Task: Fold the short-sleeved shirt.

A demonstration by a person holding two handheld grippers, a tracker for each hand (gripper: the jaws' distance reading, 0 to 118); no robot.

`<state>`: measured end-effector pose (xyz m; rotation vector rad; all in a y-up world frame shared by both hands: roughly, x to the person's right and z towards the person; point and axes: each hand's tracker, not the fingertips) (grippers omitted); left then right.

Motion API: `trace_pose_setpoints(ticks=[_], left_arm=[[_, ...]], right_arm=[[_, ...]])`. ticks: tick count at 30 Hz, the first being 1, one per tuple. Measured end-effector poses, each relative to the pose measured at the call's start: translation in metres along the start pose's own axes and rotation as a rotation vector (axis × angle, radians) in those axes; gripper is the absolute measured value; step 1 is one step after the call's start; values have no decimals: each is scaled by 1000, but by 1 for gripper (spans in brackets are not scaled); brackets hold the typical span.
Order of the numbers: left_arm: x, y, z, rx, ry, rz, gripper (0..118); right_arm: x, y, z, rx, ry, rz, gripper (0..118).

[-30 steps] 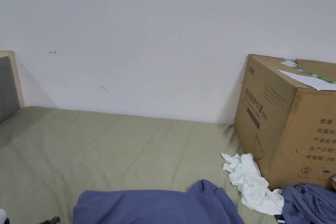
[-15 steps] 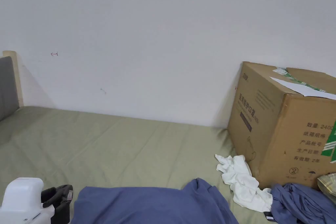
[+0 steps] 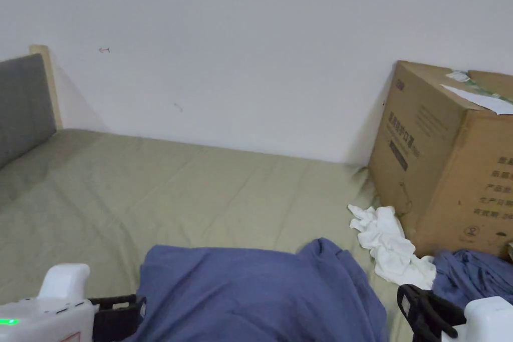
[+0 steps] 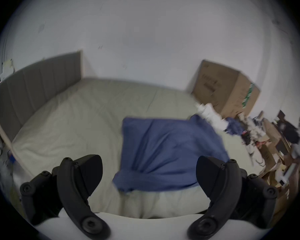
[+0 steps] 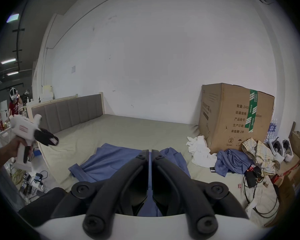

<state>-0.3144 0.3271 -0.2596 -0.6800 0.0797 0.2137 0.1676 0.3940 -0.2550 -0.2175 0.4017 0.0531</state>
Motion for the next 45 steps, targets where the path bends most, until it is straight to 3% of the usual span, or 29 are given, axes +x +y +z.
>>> trace_pose_setpoints(ticks=[3,4,7,12,14,16,17,18,19,20,21,23,26,30,34,35,36,37,38,39,42,43,45], left_arm=[[-17,-14,-40,-106,30,5,115],[-22,-20,-56,-142,31,19,115],[-31,-38,-105,-318,105,49,115],[-46,-63,-162,-412,64,136,112],[-45,-70,-175,-477,109,167,91],[-36,-73,-173,-435,180,90,72],[-31,-71,-170,-416,149,65,55],[-27,-68,-168,-430,125,41,55],[-22,-65,-160,-417,103,20,46],[-19,-62,-158,-383,72,30,23],[-17,-59,-158,-401,126,10,15],[-20,-56,-161,-422,58,69,11],[-15,-49,-154,-383,71,83,11],[-11,-39,-142,-353,52,107,11],[-8,-35,-143,-350,47,124,11],[-9,-35,-145,-354,50,128,11],[-8,-36,-145,-356,52,135,11],[-8,-36,-145,-362,49,141,11],[-8,-36,-144,-362,40,159,11],[-8,-36,-144,-364,37,161,11],[-9,-36,-144,-378,42,149,11],[-9,-34,-140,-383,42,145,11],[-13,-33,-138,-393,38,134,11]], right_arm=[[-8,-5,3,-18,8,13,5],[17,-15,-9,-21,9,11,5],[20,-22,-9,-26,6,-10,5],[37,-37,-16,-91,-26,-44,5],[48,-47,-19,-126,-34,-80,5],[60,-61,-22,-140,-70,-84,5],[64,-67,-23,-148,-95,-79,5],[68,-72,-24,-146,-111,-76,5],[73,-78,-26,-151,-124,-80,5],[76,-85,-28,-163,-133,-94,5],[81,-90,-32,-201,-131,-123,5],[91,-104,-43,-248,-130,-165,5],[94,-125,-59,-385,-85,-234,7],[101,-164,-84,-525,-80,-234,28],[103,-207,-120,-722,11,-397,34],[101,-214,-126,-768,5,-404,34],[99,-224,-132,-807,1,-395,27],[94,-229,-133,-816,-9,-360,7],[91,-234,-136,-810,-42,-287,6],[88,-233,-137,-814,-50,-265,6],[102,-219,-131,-805,-3,-481,5],[109,-213,-123,-715,28,-515,5],[113,-197,-113,-621,-39,-432,5]])
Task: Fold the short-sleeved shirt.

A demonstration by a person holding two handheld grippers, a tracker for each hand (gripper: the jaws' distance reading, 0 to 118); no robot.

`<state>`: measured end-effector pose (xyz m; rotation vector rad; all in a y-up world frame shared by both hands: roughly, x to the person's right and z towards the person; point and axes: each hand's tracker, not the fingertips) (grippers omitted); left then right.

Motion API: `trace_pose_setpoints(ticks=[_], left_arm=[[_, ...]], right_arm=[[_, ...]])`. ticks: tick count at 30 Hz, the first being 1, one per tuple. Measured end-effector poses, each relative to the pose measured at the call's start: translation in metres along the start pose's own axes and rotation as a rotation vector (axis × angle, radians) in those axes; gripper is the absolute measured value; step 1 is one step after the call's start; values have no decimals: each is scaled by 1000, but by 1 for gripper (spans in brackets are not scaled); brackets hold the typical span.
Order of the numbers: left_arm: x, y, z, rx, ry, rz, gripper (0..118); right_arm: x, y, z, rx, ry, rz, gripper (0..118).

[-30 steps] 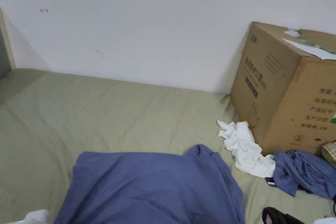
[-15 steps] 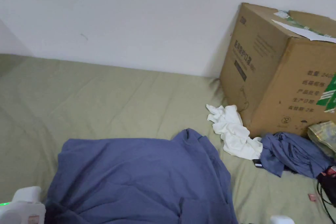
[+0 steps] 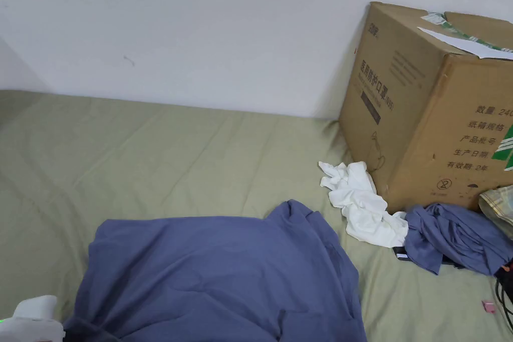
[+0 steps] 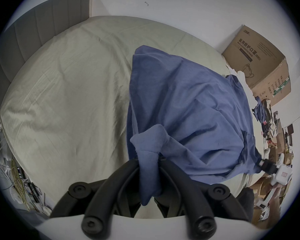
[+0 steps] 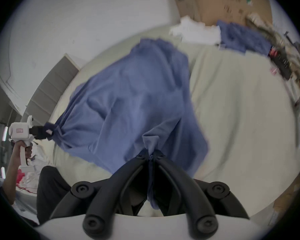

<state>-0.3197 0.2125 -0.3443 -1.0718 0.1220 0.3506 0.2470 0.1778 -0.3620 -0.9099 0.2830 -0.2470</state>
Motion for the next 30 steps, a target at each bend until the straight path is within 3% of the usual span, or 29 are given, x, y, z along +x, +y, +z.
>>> trace_pose_setpoints(ticks=[3,11,15,20,25,27,30], left_arm=[[-7,5,-3,-10,2,5,11],[-6,20,-4,-100,-34,-35,11],[-10,42,-6,-180,-49,-49,11],[-5,92,-30,-159,-75,10,11],[-24,126,-95,-278,-143,349,11],[-26,127,-110,-285,-119,356,12],[-8,117,-106,-227,-94,237,12]], right_arm=[[6,13,9,-5,65,-95,5],[3,26,1,-33,169,-159,5],[0,48,-12,-32,153,-110,5],[8,109,-53,5,154,-189,5],[8,152,-101,4,59,-226,5],[13,157,-120,-17,3,-191,5],[9,150,-136,-29,-58,-101,5]])
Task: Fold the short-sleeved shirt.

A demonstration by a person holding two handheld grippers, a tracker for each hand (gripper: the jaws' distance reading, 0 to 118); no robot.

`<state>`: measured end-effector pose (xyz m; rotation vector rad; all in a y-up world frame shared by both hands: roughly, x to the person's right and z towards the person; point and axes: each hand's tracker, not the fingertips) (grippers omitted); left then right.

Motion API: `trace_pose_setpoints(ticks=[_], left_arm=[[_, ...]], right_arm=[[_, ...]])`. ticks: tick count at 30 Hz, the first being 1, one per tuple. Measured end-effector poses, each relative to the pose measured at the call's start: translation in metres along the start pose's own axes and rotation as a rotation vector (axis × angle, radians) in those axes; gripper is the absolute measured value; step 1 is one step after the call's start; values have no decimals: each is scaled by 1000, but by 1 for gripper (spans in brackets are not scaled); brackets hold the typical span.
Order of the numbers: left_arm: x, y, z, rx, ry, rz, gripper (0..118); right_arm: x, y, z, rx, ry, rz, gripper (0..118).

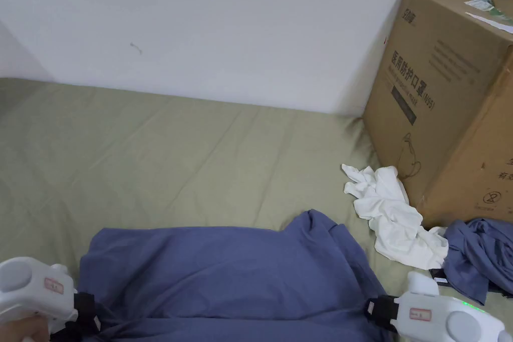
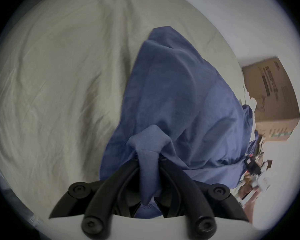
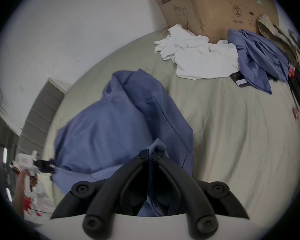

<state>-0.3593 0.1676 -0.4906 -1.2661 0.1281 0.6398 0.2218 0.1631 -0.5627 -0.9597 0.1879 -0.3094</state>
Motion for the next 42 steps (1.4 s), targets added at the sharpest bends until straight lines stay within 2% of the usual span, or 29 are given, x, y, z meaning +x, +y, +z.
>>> trace_pose_setpoints(ticks=[2,4,5,7,8,10,14,16,17,19,20,22,24,25,27,30,31,32,33,34,35,36,38,42], left_arm=[[6,-9,1,33,28,-70,20],[12,-18,9,57,50,-124,23],[15,-20,13,63,59,-138,30],[24,-25,27,64,59,-151,71],[29,-25,37,79,72,-181,79],[45,-30,61,151,100,-249,79],[69,-52,110,288,54,-334,79],[76,-67,129,336,44,-370,79],[79,-75,136,345,35,-397,73],[81,-96,148,441,19,-438,16],[74,-91,138,432,71,-446,11],[75,-98,132,413,184,-467,11],[67,-100,128,384,121,-448,11],[63,-102,128,376,77,-405,11],[58,-105,128,371,53,-380,11],[58,-112,130,369,66,-386,11],[58,-114,132,368,64,-391,11],[60,-118,134,369,58,-393,11],[60,-120,135,370,49,-391,11],[59,-123,137,377,44,-388,11],[59,-124,139,377,41,-388,11],[60,-130,142,381,35,-385,11],[60,-135,145,381,29,-388,11],[63,-150,156,397,36,-421,11]], right_arm=[[0,-9,-11,-30,-37,68,5],[-1,-19,-19,-46,-59,121,5],[-1,-21,-21,-47,-61,127,5],[-4,-22,-21,-30,-75,151,5],[-6,-21,-22,-35,-81,162,5],[-7,-21,-25,-48,-98,200,5],[-7,-23,-27,-45,-112,195,5],[-7,-27,-30,-41,-123,173,5],[-9,-26,-32,-48,-133,162,5],[-12,-21,-31,-61,-155,141,10],[-14,-19,-29,-62,-157,153,15],[-23,-13,-17,-84,-183,236,18],[-31,-8,7,-27,-196,222,23],[-35,-2,23,42,-154,208,32],[-45,4,61,163,-119,247,64],[-63,3,125,316,-96,348,62],[-68,-1,146,373,-111,372,55],[-72,-5,163,415,-120,387,40],[-80,-12,186,457,-115,408,40],[-84,-20,203,482,-101,419,35],[-87,-28,216,498,-88,424,23],[-89,-37,228,514,-85,423,17],[-92,-54,242,532,-49,416,16],[-97,-87,245,563,-64,410,5]])
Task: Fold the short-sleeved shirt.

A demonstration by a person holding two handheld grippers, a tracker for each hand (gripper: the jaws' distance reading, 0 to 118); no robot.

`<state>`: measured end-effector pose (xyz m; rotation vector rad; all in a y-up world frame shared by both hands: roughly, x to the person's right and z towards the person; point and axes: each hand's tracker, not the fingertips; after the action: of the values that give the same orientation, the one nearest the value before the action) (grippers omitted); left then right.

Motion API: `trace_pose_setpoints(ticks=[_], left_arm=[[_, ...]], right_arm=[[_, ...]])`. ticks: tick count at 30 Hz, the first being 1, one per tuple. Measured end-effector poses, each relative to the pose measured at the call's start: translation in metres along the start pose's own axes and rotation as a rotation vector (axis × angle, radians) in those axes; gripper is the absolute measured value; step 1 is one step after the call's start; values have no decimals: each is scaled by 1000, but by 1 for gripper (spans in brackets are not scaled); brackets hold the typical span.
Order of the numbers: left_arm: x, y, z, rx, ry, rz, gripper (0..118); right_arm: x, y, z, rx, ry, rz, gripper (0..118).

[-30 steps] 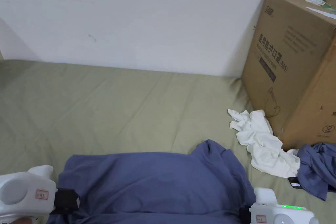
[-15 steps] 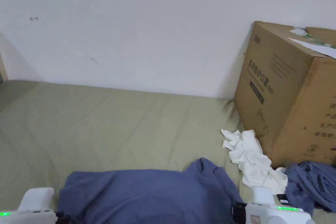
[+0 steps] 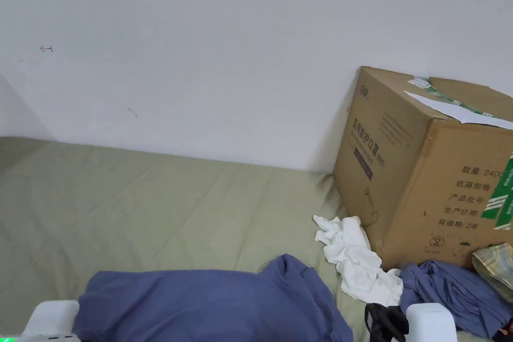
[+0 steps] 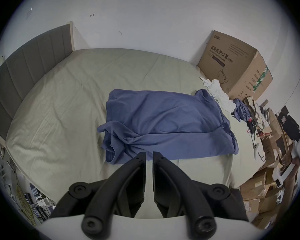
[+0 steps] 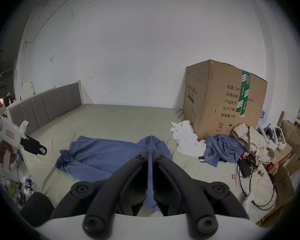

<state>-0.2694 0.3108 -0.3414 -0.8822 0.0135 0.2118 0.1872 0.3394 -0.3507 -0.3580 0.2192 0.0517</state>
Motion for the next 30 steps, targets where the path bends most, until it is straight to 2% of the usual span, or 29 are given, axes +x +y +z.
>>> trace_pose_setpoints(ticks=[1,2,3,4,7,11,14,17,18,19,20,21,23,24,25,26,27,30], left_arm=[[1,-1,1,-6,10,-15,18],[4,-2,3,-14,30,-31,39],[4,-3,2,-33,53,-42,70],[2,-3,-1,-50,67,-43,75],[-8,-2,-14,-45,85,-36,74],[-26,4,-55,-98,100,27,74],[-33,0,-96,-108,107,19,77],[-37,-12,-138,-243,129,18,77],[-36,-18,-148,-256,139,16,78],[-37,-22,-159,-244,146,8,78],[-37,-26,-168,-231,159,-24,78],[-37,-30,-176,-207,165,-69,78],[-36,-34,-177,-206,156,-85,78],[-36,-32,-172,-183,161,-56,75],[-38,-28,-169,-184,131,-2,61],[-42,-25,-165,-170,76,49,28],[-44,-23,-165,-147,32,126,12],[-43,-20,-172,-188,82,62,12]], right_arm=[[-2,-6,0,-24,11,-13,5],[-5,-12,-1,-43,31,-32,5],[-8,-16,-1,-64,58,-48,5],[-12,-20,-2,-72,61,-43,5],[-27,-21,5,-81,78,-26,5],[-35,-20,11,-93,126,-53,5],[-40,-23,13,-121,131,-4,5],[-31,-26,8,-154,123,27,5],[-28,-27,7,-166,117,28,8],[-16,-32,1,-178,121,25,18],[-13,-34,-1,-187,122,22,30],[-9,-35,-4,-195,124,21,30],[1,-43,-11,-225,112,38,43],[4,-46,-15,-243,104,37,60],[7,-49,-19,-257,96,26,61],[11,-53,-24,-275,93,8,61],[17,-59,-30,-301,91,-21,63],[24,-74,-54,-376,56,-14,73]])
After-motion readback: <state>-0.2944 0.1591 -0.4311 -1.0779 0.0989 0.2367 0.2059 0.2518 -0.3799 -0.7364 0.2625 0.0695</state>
